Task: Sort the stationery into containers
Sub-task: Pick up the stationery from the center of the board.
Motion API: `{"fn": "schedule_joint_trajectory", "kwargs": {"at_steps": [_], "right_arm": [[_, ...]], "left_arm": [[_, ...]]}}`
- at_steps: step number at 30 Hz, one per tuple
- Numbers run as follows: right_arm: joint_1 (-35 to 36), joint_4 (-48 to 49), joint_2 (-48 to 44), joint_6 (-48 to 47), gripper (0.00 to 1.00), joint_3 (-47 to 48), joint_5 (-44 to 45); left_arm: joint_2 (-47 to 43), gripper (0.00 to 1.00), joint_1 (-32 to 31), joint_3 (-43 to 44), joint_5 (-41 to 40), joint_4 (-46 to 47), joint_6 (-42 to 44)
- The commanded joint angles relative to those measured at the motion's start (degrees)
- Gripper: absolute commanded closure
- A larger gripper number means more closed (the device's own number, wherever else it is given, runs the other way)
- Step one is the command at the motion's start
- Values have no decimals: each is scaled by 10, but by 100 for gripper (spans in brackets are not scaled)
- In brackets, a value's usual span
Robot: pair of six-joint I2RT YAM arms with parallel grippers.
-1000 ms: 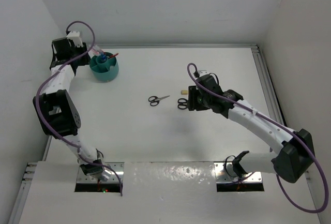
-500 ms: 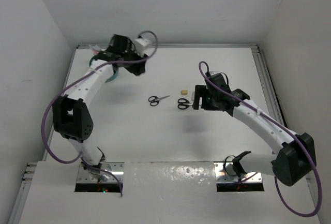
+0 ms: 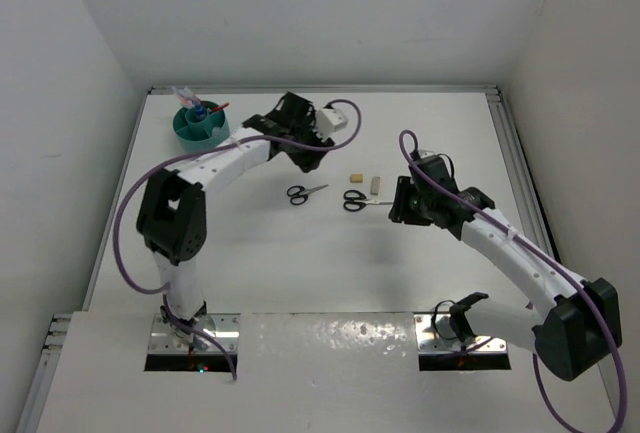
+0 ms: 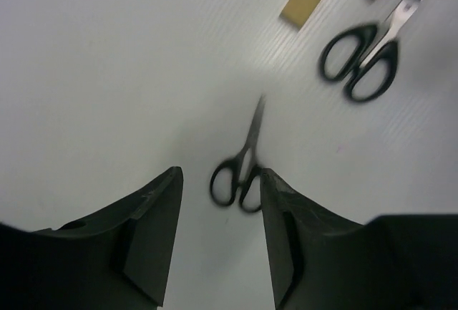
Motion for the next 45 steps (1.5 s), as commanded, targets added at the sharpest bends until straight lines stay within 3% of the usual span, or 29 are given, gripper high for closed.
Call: {"fn": "schedule_joint_trajectory", "kwargs": {"at_steps": [1, 4, 10, 13, 17, 20, 21, 24, 36, 41, 45], "right_arm": [[-11, 26, -14, 21, 60, -5, -5], [-14, 10, -22, 14, 56, -3, -6], [-16, -24, -52, 10, 54, -18, 1], [-16, -19, -63, 20, 55, -35, -1], [-17, -9, -81, 32, 55, -55, -8], [-16, -13, -85, 32, 55, -58, -8], [-16, -17, -88, 30, 55, -56, -8], [-16, -22, -92, 24, 55, -48, -1], [-16, -22, -92, 21, 55, -44, -3], [-17, -27, -103, 20, 56, -48, 2], [-16, -26, -114, 20, 55, -50, 9]], "left_arm": [[77, 54, -53, 64, 17, 69, -58], [154, 52, -75, 124, 26, 110, -133], [283, 32, -120, 244, -86, 111, -221], [283, 18, -129, 229, -147, 159, -254], [286, 18, -141, 210, -193, 194, -281], [300, 25, -147, 212, -214, 192, -292], [306, 33, -147, 211, -214, 189, -294], [301, 43, -147, 200, -210, 180, -297], [288, 43, -160, 157, -192, 162, -372], [292, 67, -159, 150, -185, 166, -374], [288, 76, -156, 153, -185, 160, -377]]}}
